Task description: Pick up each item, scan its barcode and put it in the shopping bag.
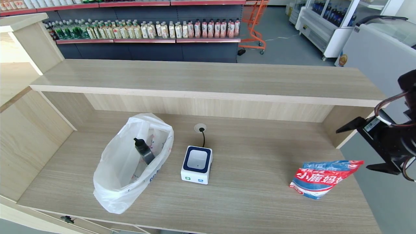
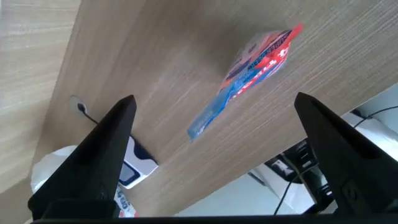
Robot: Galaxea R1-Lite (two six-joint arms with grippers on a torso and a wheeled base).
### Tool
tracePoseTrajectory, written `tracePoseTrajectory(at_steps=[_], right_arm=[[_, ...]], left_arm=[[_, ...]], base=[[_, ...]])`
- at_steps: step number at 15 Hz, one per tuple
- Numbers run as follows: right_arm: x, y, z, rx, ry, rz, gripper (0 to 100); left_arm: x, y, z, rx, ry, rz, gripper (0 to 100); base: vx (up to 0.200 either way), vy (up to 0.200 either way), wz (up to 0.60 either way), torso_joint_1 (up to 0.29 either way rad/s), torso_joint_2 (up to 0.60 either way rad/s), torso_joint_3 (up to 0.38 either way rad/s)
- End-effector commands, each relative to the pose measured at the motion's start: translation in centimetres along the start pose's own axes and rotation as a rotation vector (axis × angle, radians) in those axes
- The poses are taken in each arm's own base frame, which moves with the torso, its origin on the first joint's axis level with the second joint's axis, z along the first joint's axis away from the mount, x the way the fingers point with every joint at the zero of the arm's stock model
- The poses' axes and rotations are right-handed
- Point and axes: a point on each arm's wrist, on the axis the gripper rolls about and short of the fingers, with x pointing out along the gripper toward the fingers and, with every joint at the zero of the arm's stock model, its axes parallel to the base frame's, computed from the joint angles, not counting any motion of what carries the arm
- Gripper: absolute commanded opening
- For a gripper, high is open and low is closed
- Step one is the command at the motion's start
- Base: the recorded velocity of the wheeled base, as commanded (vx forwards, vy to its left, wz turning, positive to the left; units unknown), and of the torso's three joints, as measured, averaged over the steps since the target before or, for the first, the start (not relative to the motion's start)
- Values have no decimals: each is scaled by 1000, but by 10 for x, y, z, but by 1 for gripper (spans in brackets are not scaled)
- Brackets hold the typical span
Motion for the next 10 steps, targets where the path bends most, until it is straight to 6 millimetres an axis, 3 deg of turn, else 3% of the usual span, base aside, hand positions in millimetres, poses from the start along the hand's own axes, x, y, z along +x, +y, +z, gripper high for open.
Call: tracePoseTrajectory(at_steps=[1, 3, 5, 10], right_arm=[[47, 3, -9, 3, 31, -140, 100], [66, 9, -17, -1, 38, -181, 100], [81, 19, -37, -59, 65, -205, 100], [132, 23, -59, -120, 27, -275, 100]], left_arm=[[0, 0, 0, -1, 2, 0, 100], [0, 0, 0, -1, 2, 0, 100], [0, 0, 0, -1, 2, 0, 100], [0, 0, 0, -1, 2, 0, 100]], base=[[0, 0, 0, 0, 0, 0], [0, 0, 0, 0, 0, 0], [0, 0, 0, 0, 0, 0], [0, 0, 0, 0, 0, 0]])
